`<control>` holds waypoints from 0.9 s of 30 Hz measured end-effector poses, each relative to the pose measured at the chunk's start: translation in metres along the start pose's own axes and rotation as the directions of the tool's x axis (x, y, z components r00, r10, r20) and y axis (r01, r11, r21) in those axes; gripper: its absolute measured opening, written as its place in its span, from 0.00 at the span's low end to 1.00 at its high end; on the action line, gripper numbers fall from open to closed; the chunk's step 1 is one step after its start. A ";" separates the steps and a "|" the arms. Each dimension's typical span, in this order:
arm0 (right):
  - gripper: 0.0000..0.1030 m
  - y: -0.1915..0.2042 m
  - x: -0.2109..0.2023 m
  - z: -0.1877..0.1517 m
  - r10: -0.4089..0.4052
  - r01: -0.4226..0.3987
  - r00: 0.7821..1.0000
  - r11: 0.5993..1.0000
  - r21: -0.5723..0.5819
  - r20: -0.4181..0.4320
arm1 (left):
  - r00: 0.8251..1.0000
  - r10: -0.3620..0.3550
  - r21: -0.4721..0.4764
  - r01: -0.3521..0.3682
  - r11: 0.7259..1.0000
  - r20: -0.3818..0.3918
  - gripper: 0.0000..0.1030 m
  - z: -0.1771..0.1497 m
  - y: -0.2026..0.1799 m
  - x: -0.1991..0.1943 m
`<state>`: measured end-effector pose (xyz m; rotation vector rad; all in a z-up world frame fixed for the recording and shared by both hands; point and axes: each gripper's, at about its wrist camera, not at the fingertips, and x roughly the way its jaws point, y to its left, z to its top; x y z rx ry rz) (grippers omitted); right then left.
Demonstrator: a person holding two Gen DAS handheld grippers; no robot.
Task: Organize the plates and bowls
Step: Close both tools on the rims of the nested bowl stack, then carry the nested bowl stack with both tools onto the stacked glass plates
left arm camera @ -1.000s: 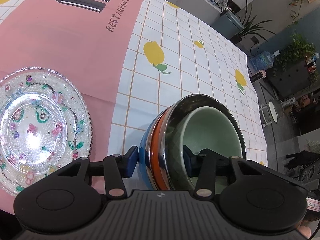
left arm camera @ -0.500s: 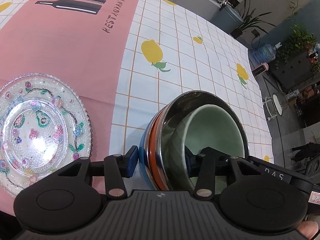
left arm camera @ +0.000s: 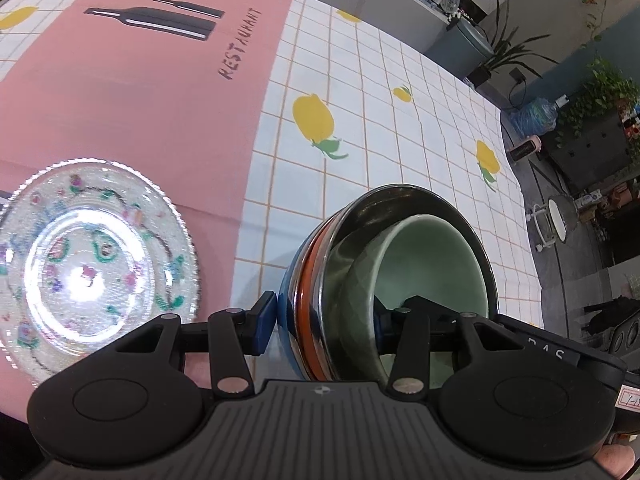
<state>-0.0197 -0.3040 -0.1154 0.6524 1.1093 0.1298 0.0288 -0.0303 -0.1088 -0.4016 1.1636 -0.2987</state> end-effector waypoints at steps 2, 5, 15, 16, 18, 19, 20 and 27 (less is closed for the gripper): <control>0.37 0.007 0.001 0.001 0.009 -0.009 1.000 1.000 -0.010 -0.003 | 1.000 0.007 -0.010 -0.007 1.000 0.009 0.49 0.002 0.003 -0.007; 0.37 0.022 0.003 0.002 0.021 -0.021 1.000 0.999 -0.029 -0.012 | 1.000 0.026 -0.029 -0.025 0.999 0.018 0.48 0.005 0.010 -0.020; 0.37 0.084 0.021 0.000 0.084 -0.093 0.994 0.988 -0.121 -0.075 | 0.992 0.087 -0.111 -0.077 0.991 0.086 0.48 0.014 0.052 -0.069; 0.37 0.091 0.025 -0.002 0.087 -0.098 0.993 0.986 -0.132 -0.085 | 0.992 0.094 -0.128 -0.082 0.988 0.090 0.48 0.014 0.058 -0.073; 0.37 0.104 0.033 -0.006 0.092 -0.108 0.990 0.983 -0.151 -0.109 | 0.989 0.109 -0.162 -0.092 0.982 0.095 0.48 0.013 0.072 -0.081; 0.37 0.111 0.037 -0.008 0.095 -0.114 0.988 0.981 -0.160 -0.121 | 0.988 0.117 -0.179 -0.098 0.979 0.098 0.48 0.012 0.079 -0.084; 0.37 0.116 0.041 -0.010 0.098 -0.119 0.986 0.979 -0.167 -0.134 | 0.987 0.124 -0.194 -0.103 0.976 0.100 0.48 0.011 0.085 -0.087; 0.36 0.142 0.065 -0.020 0.083 -0.124 0.977 0.971 -0.202 -0.198 | 0.985 0.146 -0.267 -0.118 0.956 0.086 0.48 0.011 0.118 -0.096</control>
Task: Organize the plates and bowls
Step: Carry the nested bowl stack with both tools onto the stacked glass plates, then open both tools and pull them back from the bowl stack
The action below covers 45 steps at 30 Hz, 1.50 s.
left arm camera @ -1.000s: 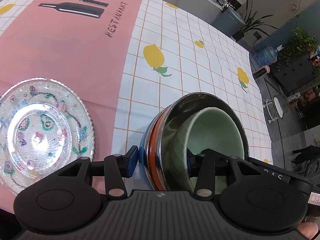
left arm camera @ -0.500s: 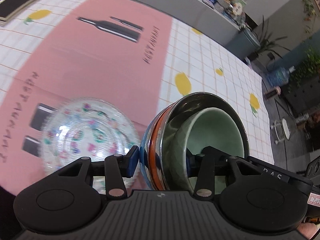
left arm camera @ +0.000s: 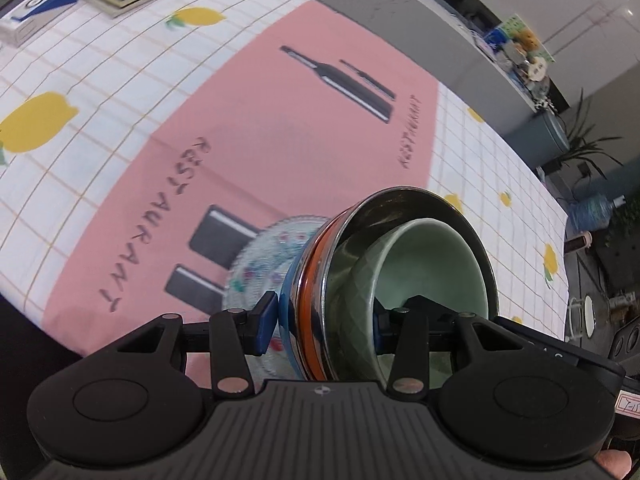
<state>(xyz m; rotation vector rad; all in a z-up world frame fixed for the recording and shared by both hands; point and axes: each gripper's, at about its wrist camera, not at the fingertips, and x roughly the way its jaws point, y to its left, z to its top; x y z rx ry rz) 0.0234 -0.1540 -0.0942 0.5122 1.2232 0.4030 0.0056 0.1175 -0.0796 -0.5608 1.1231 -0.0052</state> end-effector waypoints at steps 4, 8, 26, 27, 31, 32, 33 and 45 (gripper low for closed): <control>0.36 0.005 0.009 -0.001 -0.012 0.012 1.000 1.000 -0.002 -0.016 | 1.000 0.000 -0.020 0.000 1.000 -0.012 0.48 0.002 0.010 0.002; 0.36 0.004 0.014 -0.002 -0.031 0.031 0.999 1.000 0.004 -0.033 | 1.000 0.002 -0.029 -0.003 1.000 -0.031 0.47 0.002 0.014 0.008; 0.43 0.010 0.015 -0.002 -0.047 0.046 0.999 0.998 -0.038 -0.016 | 1.000 0.003 -0.023 -0.004 1.000 -0.030 0.47 0.002 0.015 0.013; 0.47 0.010 0.014 -0.002 -0.043 0.043 0.999 0.998 -0.038 -0.010 | 1.000 0.003 -0.018 -0.003 1.000 -0.027 0.49 0.001 0.014 0.012; 0.57 0.012 0.007 -0.002 -0.044 0.045 0.999 0.997 -0.062 0.022 | 1.000 -0.004 -0.002 0.004 1.000 0.000 0.56 0.001 0.012 0.008; 0.59 0.012 0.005 -0.002 -0.043 0.044 0.999 0.997 -0.067 0.030 | 1.000 0.000 0.003 0.000 1.000 0.008 0.56 0.000 0.012 0.006; 0.59 0.013 0.002 -0.002 -0.038 0.041 0.998 0.996 -0.075 0.040 | 1.000 0.006 0.012 -0.006 1.000 0.018 0.56 0.000 0.011 0.003; 0.59 0.037 -0.079 -0.010 -0.048 0.159 0.937 0.941 -0.299 0.345 | 0.937 0.015 0.219 -0.097 0.971 0.349 0.56 -0.017 -0.026 -0.068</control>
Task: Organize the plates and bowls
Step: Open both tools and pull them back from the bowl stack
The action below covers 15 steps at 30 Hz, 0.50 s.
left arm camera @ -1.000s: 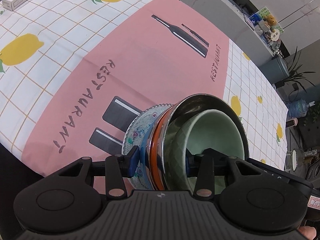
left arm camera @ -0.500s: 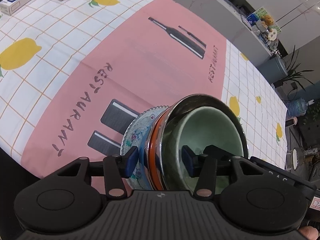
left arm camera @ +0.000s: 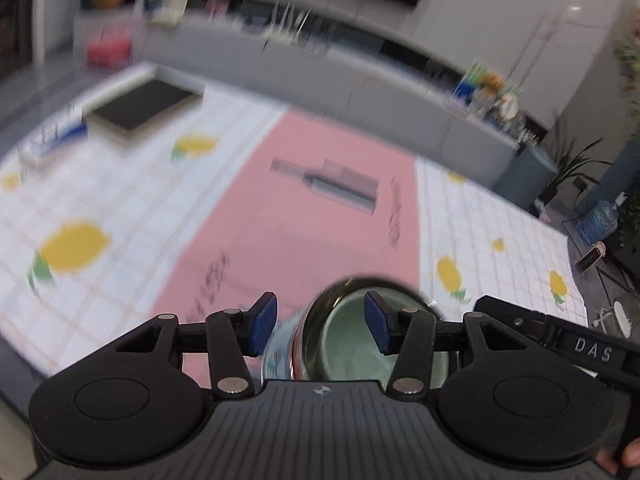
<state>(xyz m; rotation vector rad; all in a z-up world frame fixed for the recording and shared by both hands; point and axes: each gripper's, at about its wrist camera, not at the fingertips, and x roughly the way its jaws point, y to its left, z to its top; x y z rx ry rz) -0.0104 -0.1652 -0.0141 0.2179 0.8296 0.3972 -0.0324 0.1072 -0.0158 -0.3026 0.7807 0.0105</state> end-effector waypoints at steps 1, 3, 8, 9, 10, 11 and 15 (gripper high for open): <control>0.59 0.000 -0.009 0.001 -0.010 0.011 1.000 1.000 -0.020 0.028 | 0.999 -0.007 0.029 0.006 1.000 0.034 0.56 0.000 -0.004 -0.009; 0.61 0.000 -0.027 0.002 -0.030 0.034 0.996 0.998 -0.055 0.080 | 0.995 -0.031 0.087 0.023 0.996 0.096 0.57 -0.002 -0.014 -0.025; 0.68 0.001 -0.066 -0.007 -0.063 0.083 0.982 0.990 -0.111 0.177 | 0.975 -0.080 0.202 0.037 0.979 0.207 0.66 -0.015 -0.037 -0.055; 0.69 0.001 -0.073 -0.011 -0.067 0.091 0.980 0.989 -0.119 0.189 | 0.971 -0.088 0.222 0.037 0.974 0.221 0.67 -0.019 -0.042 -0.060; 0.70 0.001 -0.078 -0.015 -0.070 0.097 0.977 0.987 -0.125 0.201 | 0.968 -0.093 0.241 0.035 0.970 0.233 0.69 -0.023 -0.046 -0.065; 0.71 0.002 -0.084 -0.020 -0.075 0.105 0.974 0.986 -0.133 0.215 | 0.965 -0.095 0.259 0.030 0.965 0.243 0.70 -0.027 -0.049 -0.068; 0.81 0.006 -0.103 -0.043 -0.119 0.162 0.957 0.976 -0.146 0.265 | 0.945 -0.090 0.305 -0.011 0.952 0.313 0.90 -0.049 -0.058 -0.083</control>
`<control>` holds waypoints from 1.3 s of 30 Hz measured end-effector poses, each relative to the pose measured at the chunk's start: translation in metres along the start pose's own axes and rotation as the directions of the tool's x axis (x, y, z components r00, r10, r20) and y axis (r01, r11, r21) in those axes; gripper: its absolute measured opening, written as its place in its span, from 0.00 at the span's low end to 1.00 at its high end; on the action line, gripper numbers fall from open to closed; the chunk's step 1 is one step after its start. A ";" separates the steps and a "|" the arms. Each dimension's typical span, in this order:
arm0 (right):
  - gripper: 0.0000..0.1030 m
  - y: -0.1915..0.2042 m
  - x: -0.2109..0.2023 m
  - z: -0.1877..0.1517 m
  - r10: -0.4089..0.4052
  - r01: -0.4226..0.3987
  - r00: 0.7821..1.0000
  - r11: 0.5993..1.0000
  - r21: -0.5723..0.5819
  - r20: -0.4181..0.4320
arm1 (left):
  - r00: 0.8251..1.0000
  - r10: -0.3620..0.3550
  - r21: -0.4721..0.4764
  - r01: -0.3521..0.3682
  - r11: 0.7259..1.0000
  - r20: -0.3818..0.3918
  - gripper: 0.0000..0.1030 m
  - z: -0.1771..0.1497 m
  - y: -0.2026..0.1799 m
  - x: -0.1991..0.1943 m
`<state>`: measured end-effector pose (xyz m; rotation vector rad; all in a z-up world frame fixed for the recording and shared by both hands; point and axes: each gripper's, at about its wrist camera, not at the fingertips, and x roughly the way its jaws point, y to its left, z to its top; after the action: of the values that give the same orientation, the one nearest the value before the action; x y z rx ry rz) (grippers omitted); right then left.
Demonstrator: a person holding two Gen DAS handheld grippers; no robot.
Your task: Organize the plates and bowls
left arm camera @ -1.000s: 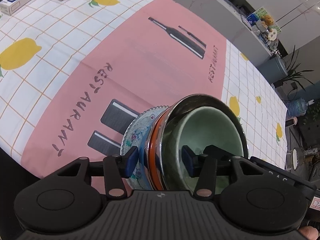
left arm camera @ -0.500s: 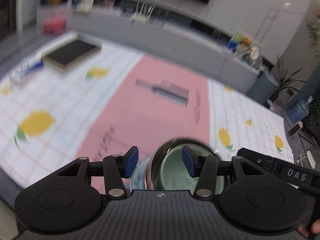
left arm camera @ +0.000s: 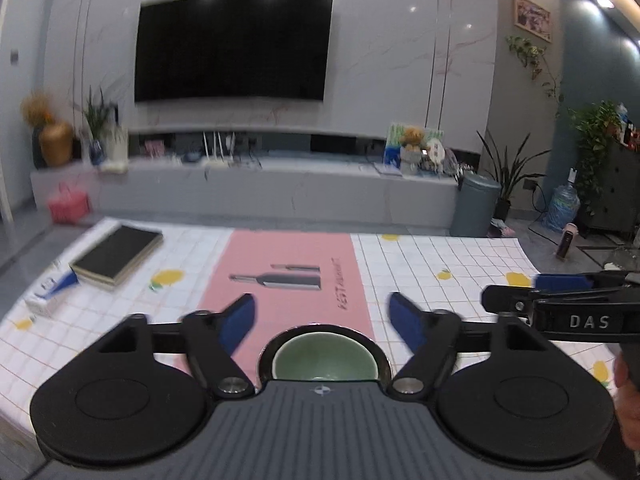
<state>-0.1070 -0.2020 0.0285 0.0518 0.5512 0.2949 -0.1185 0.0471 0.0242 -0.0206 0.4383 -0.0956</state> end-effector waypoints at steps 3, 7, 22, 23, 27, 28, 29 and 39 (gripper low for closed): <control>0.81 0.007 -0.018 -0.014 -0.037 0.038 0.999 0.999 -0.017 0.035 | 0.999 0.043 0.035 -0.043 0.998 0.000 0.90 -0.009 -0.010 -0.006; 0.81 0.012 -0.035 -0.026 -0.070 0.072 0.996 0.997 -0.029 0.060 | 0.997 0.079 0.045 -0.078 0.996 -0.020 0.90 -0.023 -0.022 -0.010; 0.81 0.019 -0.023 -0.061 -0.088 0.099 0.980 0.994 0.049 -0.180 | 0.950 0.105 -0.005 -0.111 0.994 -0.292 0.89 -0.057 -0.014 0.008; 0.81 0.018 -0.021 -0.062 -0.084 0.096 0.978 0.994 0.052 -0.191 | 0.948 0.100 -0.008 -0.108 0.994 -0.302 0.89 -0.060 -0.013 0.008; 0.81 0.016 -0.019 -0.064 -0.083 0.097 0.974 0.994 0.055 -0.211 | 0.945 0.098 -0.004 -0.105 0.995 -0.312 0.89 -0.064 -0.014 0.007; 0.81 0.016 -0.019 -0.064 -0.083 0.096 0.974 0.994 0.055 -0.211 | 0.945 0.095 -0.005 -0.101 0.995 -0.313 0.89 -0.064 -0.014 0.007; 0.81 0.015 -0.019 -0.064 -0.084 0.097 0.974 0.994 0.054 -0.209 | 0.945 0.092 -0.007 -0.099 0.995 -0.314 0.89 -0.064 -0.014 0.007; 0.81 0.015 -0.020 -0.062 -0.098 0.109 0.974 0.993 0.045 -0.203 | 0.944 0.086 -0.019 -0.097 0.995 -0.318 0.89 -0.063 -0.014 0.010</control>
<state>-0.1600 -0.1959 -0.0122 0.0472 0.7602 0.1840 -0.1374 0.0324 -0.0362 -0.0186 0.7626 0.0010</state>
